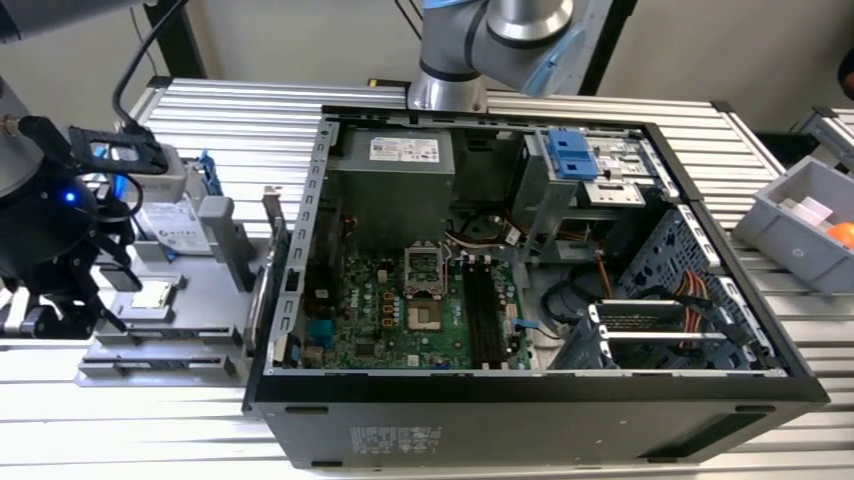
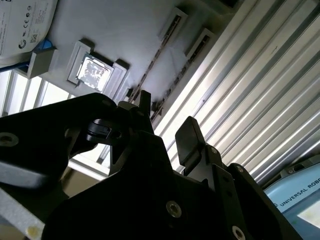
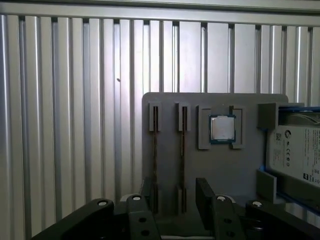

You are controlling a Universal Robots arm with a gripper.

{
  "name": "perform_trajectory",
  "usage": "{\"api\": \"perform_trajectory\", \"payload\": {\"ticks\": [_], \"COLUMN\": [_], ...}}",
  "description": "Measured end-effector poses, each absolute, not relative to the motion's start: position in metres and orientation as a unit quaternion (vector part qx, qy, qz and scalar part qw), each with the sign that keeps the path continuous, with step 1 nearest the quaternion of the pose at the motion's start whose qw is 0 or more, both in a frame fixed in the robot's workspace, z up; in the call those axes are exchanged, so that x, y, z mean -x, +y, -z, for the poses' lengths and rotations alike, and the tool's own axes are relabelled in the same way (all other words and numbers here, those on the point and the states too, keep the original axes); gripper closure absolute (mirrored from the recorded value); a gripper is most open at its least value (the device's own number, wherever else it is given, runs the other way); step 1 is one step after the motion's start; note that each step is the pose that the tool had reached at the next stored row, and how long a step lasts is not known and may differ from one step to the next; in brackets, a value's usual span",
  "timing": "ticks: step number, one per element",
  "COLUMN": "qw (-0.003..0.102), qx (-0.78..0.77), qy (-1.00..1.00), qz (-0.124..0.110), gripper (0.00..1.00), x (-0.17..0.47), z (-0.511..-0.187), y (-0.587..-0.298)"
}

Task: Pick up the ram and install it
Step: 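Pick up the ram and move it above insertion slot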

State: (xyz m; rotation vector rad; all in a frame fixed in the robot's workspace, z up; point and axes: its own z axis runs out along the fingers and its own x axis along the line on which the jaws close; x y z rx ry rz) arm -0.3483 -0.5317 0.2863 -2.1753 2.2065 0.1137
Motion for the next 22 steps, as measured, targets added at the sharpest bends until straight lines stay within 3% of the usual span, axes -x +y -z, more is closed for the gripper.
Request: {"api": "perform_trajectory", "payload": {"ticks": [22], "qw": [0.019], "qx": [0.702], "qy": [0.711], "qz": [-0.035], "gripper": [0.0], "x": [0.346], "z": [-0.271], "y": [-0.538]}}
